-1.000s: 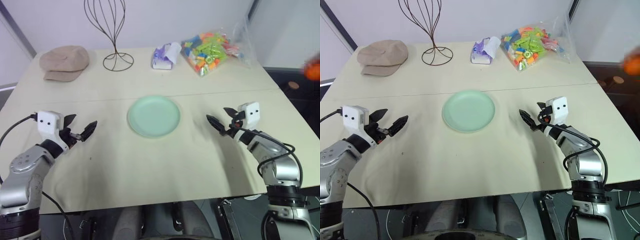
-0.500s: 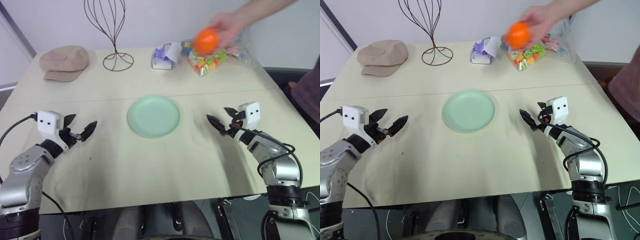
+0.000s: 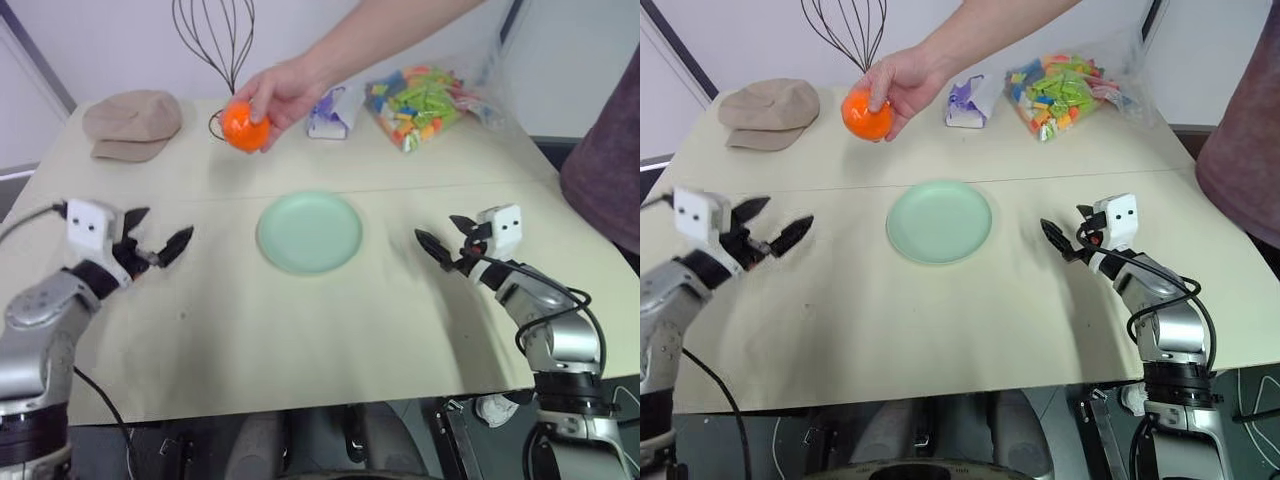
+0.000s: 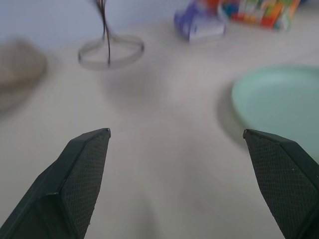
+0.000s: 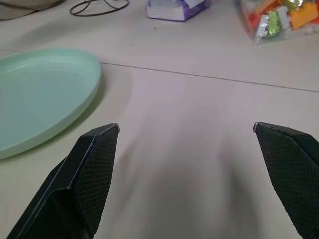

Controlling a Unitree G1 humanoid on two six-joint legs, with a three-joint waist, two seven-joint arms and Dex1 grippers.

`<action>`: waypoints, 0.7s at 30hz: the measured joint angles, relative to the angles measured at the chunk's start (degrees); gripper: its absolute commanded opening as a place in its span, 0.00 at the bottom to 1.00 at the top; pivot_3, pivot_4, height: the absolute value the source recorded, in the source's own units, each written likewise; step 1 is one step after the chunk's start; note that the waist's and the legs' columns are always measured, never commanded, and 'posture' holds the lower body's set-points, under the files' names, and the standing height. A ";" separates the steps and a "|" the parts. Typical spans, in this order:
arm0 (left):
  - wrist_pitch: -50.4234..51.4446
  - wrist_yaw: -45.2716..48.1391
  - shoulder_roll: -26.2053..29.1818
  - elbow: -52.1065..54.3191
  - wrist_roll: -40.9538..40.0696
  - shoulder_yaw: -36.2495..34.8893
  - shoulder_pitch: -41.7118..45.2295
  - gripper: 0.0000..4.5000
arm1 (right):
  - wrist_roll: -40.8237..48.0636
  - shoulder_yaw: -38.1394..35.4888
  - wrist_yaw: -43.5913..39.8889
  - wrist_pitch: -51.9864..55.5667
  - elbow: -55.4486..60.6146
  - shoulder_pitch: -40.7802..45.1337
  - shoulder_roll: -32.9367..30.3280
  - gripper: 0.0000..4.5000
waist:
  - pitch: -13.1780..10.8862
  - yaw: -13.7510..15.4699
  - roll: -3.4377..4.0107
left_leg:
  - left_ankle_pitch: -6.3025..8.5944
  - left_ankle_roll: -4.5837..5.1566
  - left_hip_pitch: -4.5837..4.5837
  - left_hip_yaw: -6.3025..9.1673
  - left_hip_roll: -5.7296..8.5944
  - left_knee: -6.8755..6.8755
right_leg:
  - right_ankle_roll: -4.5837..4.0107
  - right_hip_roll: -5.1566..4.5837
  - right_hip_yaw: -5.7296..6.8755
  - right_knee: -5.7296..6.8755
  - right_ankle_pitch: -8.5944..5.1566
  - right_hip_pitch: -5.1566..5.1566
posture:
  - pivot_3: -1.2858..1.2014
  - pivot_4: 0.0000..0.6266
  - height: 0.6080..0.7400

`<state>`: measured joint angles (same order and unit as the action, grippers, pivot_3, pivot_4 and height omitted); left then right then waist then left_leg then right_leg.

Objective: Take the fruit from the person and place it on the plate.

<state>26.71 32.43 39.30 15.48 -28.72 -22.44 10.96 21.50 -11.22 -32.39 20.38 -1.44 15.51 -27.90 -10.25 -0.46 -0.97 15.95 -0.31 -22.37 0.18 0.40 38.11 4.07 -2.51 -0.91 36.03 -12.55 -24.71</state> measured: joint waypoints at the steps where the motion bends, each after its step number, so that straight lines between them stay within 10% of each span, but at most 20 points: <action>1: -0.11 -0.17 0.23 0.22 -0.03 0.00 2.51 1.00 | 0.00 0.02 0.01 0.00 0.00 0.03 0.03 0.98 | 0.00 -0.09 0.00 | 0.00 0.00 0.01 -0.02 0.01 0.00 | 0.01 0.00 0.00 -0.01 0.00 0.01 | 0.52 0.24 1.00; 21: -3.88 -1.53 -11.52 -15.92 -1.23 6.41 18.46 1.00 | 0.00 -0.03 2.54 0.16 3.03 -2.12 0.87 0.98 | 0.00 -0.68 -0.01 | 0.00 0.01 0.06 -0.04 -0.03 0.01 | 0.09 0.03 -0.03 0.04 0.05 0.02 | 0.52 0.24 1.00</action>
<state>22.83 30.90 27.79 -0.44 -29.95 -16.03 29.42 21.50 -11.25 -29.85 20.53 1.59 13.39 -27.04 -10.25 -1.14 -0.97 15.95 -0.31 -22.31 0.14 0.38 38.12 4.16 -2.49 -0.93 36.07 -12.51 -24.69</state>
